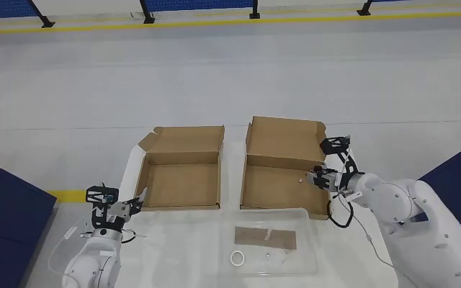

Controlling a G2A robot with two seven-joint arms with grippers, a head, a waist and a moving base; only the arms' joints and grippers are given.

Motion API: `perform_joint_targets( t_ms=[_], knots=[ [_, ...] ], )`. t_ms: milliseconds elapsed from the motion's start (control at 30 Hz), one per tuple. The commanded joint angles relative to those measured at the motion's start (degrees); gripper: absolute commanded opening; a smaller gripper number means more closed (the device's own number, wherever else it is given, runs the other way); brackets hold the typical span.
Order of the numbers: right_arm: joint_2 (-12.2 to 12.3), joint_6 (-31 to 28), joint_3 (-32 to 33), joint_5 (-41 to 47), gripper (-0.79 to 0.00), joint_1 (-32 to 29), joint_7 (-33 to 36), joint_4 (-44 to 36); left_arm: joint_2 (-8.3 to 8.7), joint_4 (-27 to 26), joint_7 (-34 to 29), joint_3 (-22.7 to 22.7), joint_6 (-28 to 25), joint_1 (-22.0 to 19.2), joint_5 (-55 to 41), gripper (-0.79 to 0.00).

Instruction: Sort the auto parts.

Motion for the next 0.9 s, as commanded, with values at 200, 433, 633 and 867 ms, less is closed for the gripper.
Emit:
perform_joint_targets(
  t_ms=[200,433,633,867],
  knots=[
    [0.0,0.1,0.1,0.0,-0.785,0.1,-0.3,-0.1,0.0,0.0,0.0,0.0,0.0,0.0,0.0,0.0],
    [-0.6,1.1,-4.2,-4.4,-0.785,2.0,0.1,1.6,0.0,0.0,0.0,0.0,0.0,0.0,0.0,0.0],
    [-2.7,4.4,-13.8,-8.2,-0.785,9.8,0.1,7.5,0.0,0.0,0.0,0.0,0.0,0.0,0.0,0.0],
    [-6.1,6.7,-23.6,-7.7,-0.785,19.3,0.5,18.5,0.0,0.0,0.0,0.0,0.0,0.0,0.0,0.0]
  ],
)
